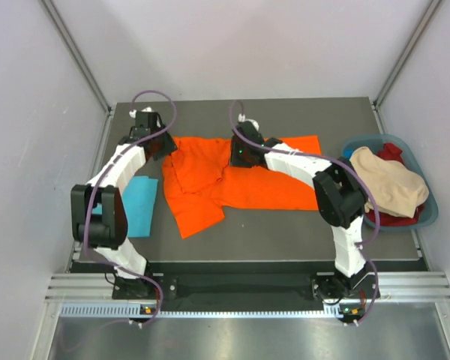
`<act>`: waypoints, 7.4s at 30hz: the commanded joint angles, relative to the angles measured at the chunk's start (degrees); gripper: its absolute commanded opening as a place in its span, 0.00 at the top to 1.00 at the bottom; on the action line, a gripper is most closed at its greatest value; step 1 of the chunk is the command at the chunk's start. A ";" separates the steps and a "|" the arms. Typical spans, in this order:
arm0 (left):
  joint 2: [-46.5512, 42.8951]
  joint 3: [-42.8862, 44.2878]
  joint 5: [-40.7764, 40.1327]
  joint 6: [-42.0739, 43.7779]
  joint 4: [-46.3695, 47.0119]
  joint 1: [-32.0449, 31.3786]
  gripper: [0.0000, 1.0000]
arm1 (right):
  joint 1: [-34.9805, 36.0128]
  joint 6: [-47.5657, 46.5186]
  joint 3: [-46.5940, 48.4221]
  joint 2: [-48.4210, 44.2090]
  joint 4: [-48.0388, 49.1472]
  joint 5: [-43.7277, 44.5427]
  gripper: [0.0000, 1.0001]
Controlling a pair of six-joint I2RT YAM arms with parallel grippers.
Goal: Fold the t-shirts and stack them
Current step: Fold the tshirt
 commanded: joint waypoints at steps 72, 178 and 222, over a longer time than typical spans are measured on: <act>38.01 31.65 21.54 -4.63 12.74 13.97 0.67 | -30.80 -14.56 23.71 19.13 -12.99 6.30 0.87; -34.41 -44.81 -9.31 -26.52 -6.51 -16.87 0.63 | -24.74 1.70 -34.83 -43.18 -9.21 2.35 0.57; -40.29 -43.57 -7.20 -20.10 -5.81 -18.28 0.60 | -24.04 40.46 -46.43 -36.33 -18.01 19.75 0.54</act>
